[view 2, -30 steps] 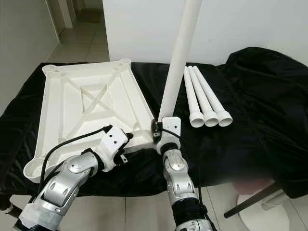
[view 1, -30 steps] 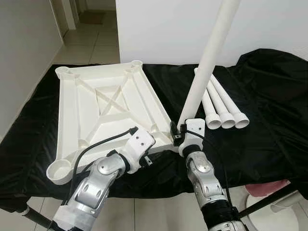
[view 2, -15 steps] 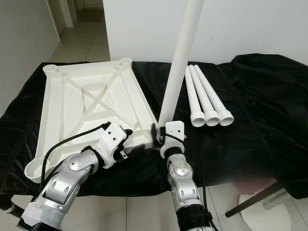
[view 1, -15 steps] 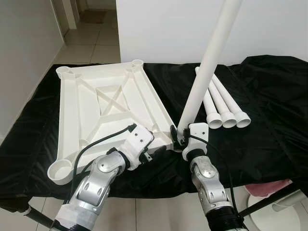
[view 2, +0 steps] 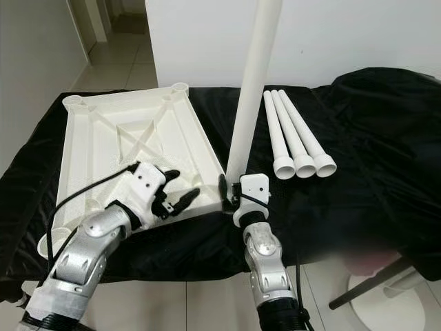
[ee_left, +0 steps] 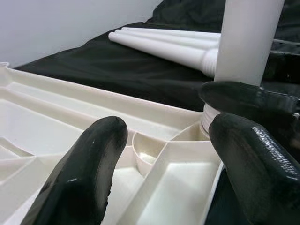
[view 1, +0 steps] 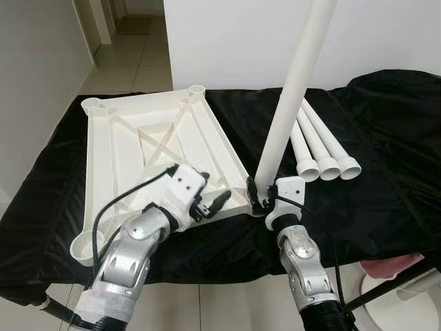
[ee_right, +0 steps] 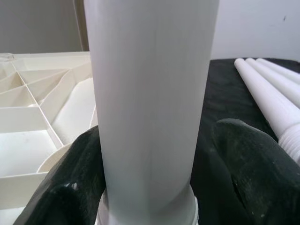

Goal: Building children table

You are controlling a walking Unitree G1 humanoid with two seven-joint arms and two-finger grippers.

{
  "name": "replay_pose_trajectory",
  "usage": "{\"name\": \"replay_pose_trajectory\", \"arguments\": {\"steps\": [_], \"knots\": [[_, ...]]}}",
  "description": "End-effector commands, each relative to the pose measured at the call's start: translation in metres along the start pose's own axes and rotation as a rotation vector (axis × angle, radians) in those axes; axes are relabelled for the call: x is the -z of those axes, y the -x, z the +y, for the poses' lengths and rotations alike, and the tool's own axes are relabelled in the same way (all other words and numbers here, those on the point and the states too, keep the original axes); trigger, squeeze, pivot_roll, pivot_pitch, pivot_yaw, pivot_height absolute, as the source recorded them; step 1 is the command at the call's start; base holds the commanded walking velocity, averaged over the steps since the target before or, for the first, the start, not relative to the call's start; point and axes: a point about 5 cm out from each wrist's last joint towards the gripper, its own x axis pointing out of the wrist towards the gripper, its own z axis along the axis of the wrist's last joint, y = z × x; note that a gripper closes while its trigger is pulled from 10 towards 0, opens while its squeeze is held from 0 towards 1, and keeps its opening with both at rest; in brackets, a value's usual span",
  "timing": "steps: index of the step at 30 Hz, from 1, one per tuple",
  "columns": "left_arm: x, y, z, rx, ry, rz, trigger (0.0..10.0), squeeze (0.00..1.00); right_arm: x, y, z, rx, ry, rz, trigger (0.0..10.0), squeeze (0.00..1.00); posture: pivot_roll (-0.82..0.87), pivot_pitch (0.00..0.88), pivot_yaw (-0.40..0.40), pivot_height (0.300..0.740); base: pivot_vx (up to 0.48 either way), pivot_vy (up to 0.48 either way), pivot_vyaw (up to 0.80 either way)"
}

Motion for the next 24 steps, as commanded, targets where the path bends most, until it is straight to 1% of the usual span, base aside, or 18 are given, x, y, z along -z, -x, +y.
{"name": "replay_pose_trajectory", "arguments": {"steps": [1,4,7,9,12,13,15,18,19,20,21,23,24], "knots": [[0.003,0.003,0.004,-0.059,0.0,0.017,10.0,0.0,-0.001,0.004,-0.002,0.009,-0.006,-0.023,10.0,0.0,0.0,0.006,0.051,0.74,0.0,0.0,0.0],[0.004,0.006,0.006,-0.046,-0.014,0.024,10.0,0.0,-0.003,0.008,-0.001,0.011,-0.014,-0.043,10.0,0.0,0.0,0.009,0.05,0.74,0.0,0.0,0.0],[0.003,0.005,0.012,-0.071,-0.004,0.023,10.0,0.0,-0.002,0.021,0.0,-0.023,-0.016,-0.052,10.0,0.0,-0.01,0.007,0.046,0.74,0.0,0.0,0.0],[0.003,0.004,0.013,-0.077,0.004,0.021,10.0,0.0,-0.001,0.024,-0.001,-0.03,-0.019,-0.049,10.0,0.0,-0.01,0.007,0.046,0.74,0.0,0.0,0.0],[0.0,0.002,0.015,-0.087,0.011,0.003,10.0,0.0,0.001,0.033,-0.004,-0.035,-0.013,-0.045,10.0,0.0,-0.01,0.012,0.048,0.74,0.0,0.0,0.0],[-0.001,0.003,0.018,-0.098,0.012,-0.001,10.0,0.0,0.002,0.036,-0.006,-0.035,-0.013,-0.041,10.0,0.0,0.0,0.014,0.045,0.74,0.0,0.0,0.0],[-0.001,0.003,0.018,-0.098,0.012,-0.001,10.0,0.0,0.002,0.036,-0.006,-0.035,-0.013,-0.041,10.0,0.0,0.0,0.014,0.045,0.74,0.0,0.0,0.0],[-0.003,0.008,0.034,-0.151,0.027,-0.003,10.0,0.0,0.007,0.049,-0.007,-0.073,0.003,-0.017,10.0,0.0,-0.01,0.015,0.046,0.74,0.0,0.0,0.0],[-0.003,0.008,0.034,-0.151,0.027,-0.003,10.0,0.0,0.007,0.049,-0.007,-0.073,0.003,-0.017,10.0,0.0,-0.01,0.015,0.046,0.74,0.0,0.0,0.0],[-0.004,0.009,0.038,-0.167,0.031,-0.007,10.0,0.0,0.008,0.051,-0.007,-0.084,0.005,-0.013,1.9,0.0,-0.01,0.015,0.046,0.74,0.0,0.0,0.0],[-0.005,0.009,0.041,-0.183,0.033,-0.014,10.0,0.0,0.009,0.053,-0.006,-0.098,0.008,-0.009,0.0,0.0,-0.01,0.015,0.046,0.74,0.0,0.0,0.0],[-0.006,0.009,0.043,-0.197,0.039,-0.019,10.0,0.0,0.009,0.055,-0.006,-0.11,0.005,-0.005,0.0,0.0,-0.01,0.015,0.046,0.74,0.0,0.0,0.0],[-0.006,0.008,0.045,-0.204,0.049,-0.022,10.0,0.0,0.01,0.057,-0.003,-0.141,-0.009,0.008,0.0,0.0,-0.02,0.013,0.048,0.74,0.0,0.0,0.0]]}}
